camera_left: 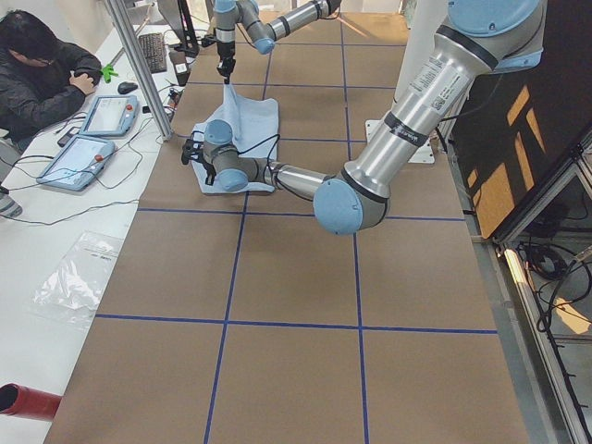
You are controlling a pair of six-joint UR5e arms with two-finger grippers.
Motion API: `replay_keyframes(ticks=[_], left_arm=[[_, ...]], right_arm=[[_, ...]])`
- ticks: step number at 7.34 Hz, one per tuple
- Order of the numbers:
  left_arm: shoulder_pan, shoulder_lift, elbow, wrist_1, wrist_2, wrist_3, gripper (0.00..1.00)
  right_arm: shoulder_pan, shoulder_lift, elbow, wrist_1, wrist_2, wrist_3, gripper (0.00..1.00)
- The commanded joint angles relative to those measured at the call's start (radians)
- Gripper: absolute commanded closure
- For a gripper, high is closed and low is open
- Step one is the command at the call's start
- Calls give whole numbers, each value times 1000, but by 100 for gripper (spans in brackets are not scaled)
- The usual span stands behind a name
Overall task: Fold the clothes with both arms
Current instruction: 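Lay the hem down near the collar and open both grippers, then lower the right gripper to the folded shirt's side edge and grasp it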
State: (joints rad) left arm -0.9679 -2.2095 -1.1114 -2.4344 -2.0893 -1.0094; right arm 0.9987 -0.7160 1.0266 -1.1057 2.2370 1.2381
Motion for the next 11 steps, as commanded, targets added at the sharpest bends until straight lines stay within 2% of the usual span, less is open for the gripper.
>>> replay_keyframes(ticks=[1, 2, 3, 4, 6, 9, 11], left_arm=[[0, 1, -2, -2, 0, -1, 100], [-2, 2, -2, -2, 0, -1, 71], [-3, 4, -5, -3, 0, -5, 34], [-20, 7, -21, -3, 0, -5, 0], [-43, 59, -102, 8, -8, -3, 0], [-43, 77, -137, 11, -6, -6, 0], [-41, 79, -150, 11, -6, -40, 0]], right_arm=[[0, 6, 0, 12, -2, 1, 100], [-11, 7, 1, 23, -32, 3, 65], [-37, 7, 6, 26, -116, 9, 1], [-35, 7, 6, 27, -119, 8, 0], [-37, -22, 48, 29, -111, 8, 0], [-156, -253, 297, 32, -112, 9, 0], [-193, -324, 332, 32, -116, 15, 1]])
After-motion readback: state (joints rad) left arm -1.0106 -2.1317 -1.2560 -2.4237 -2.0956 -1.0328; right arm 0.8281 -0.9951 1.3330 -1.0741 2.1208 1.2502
